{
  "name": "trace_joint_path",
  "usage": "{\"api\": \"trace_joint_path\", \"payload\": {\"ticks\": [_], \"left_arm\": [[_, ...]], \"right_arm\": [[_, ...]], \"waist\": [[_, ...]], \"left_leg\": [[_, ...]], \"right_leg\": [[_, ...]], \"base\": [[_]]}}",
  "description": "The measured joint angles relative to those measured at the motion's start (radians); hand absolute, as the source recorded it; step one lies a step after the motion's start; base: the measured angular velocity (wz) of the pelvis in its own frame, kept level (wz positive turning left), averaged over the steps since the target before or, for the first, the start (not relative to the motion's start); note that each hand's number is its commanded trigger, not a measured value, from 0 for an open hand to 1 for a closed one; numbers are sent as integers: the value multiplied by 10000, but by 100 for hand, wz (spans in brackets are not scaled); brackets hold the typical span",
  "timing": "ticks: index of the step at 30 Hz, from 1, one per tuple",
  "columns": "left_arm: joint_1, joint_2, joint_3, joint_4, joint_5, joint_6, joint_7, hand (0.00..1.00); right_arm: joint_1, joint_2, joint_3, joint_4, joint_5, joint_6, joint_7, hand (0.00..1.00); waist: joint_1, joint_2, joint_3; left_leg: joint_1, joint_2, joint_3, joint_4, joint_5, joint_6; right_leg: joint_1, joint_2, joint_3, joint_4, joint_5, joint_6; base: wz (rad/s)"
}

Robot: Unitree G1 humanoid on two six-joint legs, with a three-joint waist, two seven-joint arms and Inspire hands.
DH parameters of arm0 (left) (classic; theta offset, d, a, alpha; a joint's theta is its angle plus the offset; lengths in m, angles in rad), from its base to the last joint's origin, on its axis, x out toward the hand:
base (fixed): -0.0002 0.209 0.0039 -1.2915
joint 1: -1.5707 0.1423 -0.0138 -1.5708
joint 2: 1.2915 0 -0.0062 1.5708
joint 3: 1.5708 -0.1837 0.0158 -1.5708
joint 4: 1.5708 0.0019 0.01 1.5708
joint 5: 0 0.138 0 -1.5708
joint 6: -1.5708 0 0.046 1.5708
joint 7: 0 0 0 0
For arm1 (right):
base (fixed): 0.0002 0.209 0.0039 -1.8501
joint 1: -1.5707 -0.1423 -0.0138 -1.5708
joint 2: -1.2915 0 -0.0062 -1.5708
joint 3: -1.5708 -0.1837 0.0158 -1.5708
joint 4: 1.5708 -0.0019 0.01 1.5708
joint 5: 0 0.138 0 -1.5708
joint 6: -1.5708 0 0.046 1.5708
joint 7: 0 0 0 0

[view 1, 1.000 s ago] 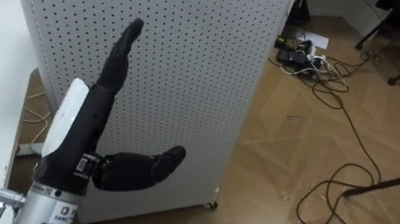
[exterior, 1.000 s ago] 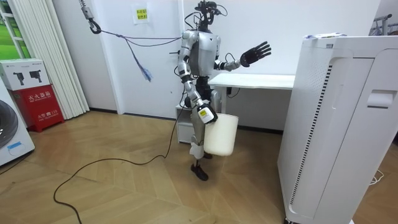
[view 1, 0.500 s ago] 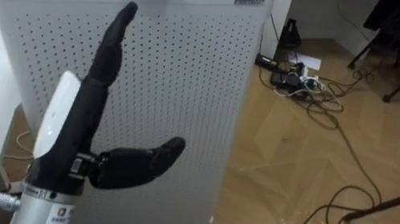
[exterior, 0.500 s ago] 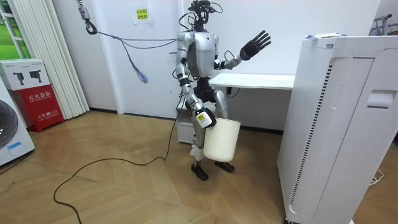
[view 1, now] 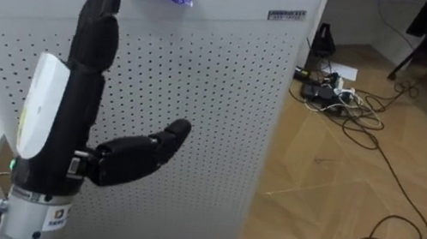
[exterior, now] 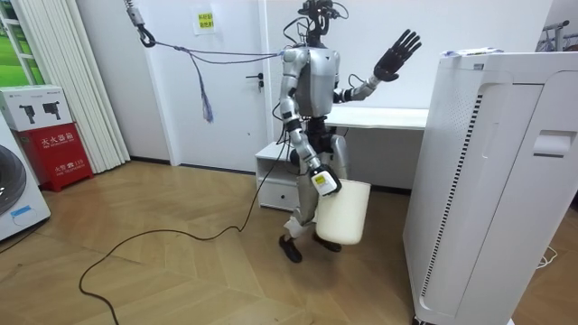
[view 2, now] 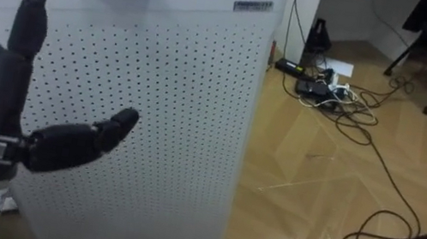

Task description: Pick garbage

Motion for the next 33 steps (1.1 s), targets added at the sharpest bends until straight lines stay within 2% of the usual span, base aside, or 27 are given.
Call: {"api": "trace_joint_path", "payload": {"ticks": [1, 2, 3, 4, 5, 8, 9, 12, 15, 20, 28, 33], "left_arm": [[-28, 8, 0, 1, 23, 1, 100, 0], [-38, 15, 7, -1, 22, 11, 253, 0], [-44, 61, 35, -30, 15, 17, 330, 0], [-31, 81, 54, -37, 22, 15, 341, 0], [-12, 102, 52, -61, 28, 14, 327, 0], [-39, 138, 57, -372, 142, 19, 344, 0], [-38, 184, 57, -544, 267, 19, 353, 0], [0, 363, 85, -779, 808, 98, 545, 0], [8, 413, 105, -1097, 1136, 151, 554, 0], [18, 416, 124, -1337, 1371, 306, 585, 0], [57, 455, 173, -1332, 2022, 391, 611, 0], [122, 537, 668, -1333, 2216, 623, 529, 0]], "right_arm": [[-24, -4, -4, -2, -30, -3, -8, 100], [-79, -17, -17, -9, -107, -3, -20, 100], [-70, -11, -37, -111, -244, -4, -18, 100], [-54, -17, -42, -172, -331, -4, -11, 100], [11, -9, -47, -193, -479, -4, -9, 100], [-3, -77, -45, -193, -597, -4, 37, 100], [8, -60, -21, -193, -607, -4, 144, 100], [7, -21, -13, -194, -639, -3, 338, 100], [25, -20, -14, -190, -669, -3, 423, 100], [64, -25, -14, -176, -740, -3, 429, 100], [87, -31, -49, -193, -1131, -3, 403, 100], [116, -44, -61, -283, -1550, -3, 427, 100]], "waist": [[-26, 79, 35], [-38, 252, 32], [-93, 312, 15], [-145, 337, 4], [-388, 337, -72], [-357, 319, -73], [-345, 256, -48], [-258, 99, -105], [-185, -1, -150], [-52, -17, -151], [-55, -12, -146], [-37, 131, -147]], "left_leg": [[16, -6, -230, -39, 2, 1], [6, 4, -655, -135, 26, -39], [-26, -30, -919, -185, 38, -64], [-27, -65, -1026, -188, 24, -88], [28, -145, -1240, -303, 39, -123], [212, -135, -1356, -719, 150, -203], [321, -140, -1456, -870, 183, -223], [627, -136, -1566, -1150, 197, -243], [881, -143, -1713, -1331, 197, -243], [1110, -131, -1811, -1534, 198, -242], [1186, -147, -1874, -1593, 197, -242], [1193, -155, -1904, -1599, 197, -242]], "right_leg": [[-48, 17, 52, -73, -90, 44], [-258, 212, 191, -720, -145, 20], [-552, 243, 278, -1642, 160, -8], [-617, 210, 254, -1733, 715, -233], [-462, 157, 135, -1755, 722, -217], [-135, 220, -105, -2270, 770, -296], [3, 280, -146, -2447, 791, -297], [387, 360, -248, -2849, 823, -284], [751, 412, -412, -3318, 913, -257], [1138, 491, -463, -3814, 1037, -244], [1397, 510, -669, -4026, 1071, -243], [1490, 533, -678, -4169, 1124, -227]], "base": [[0], [0], [3], [36], [38], [22], [23], [11], [12], [5], [5], [1]]}}
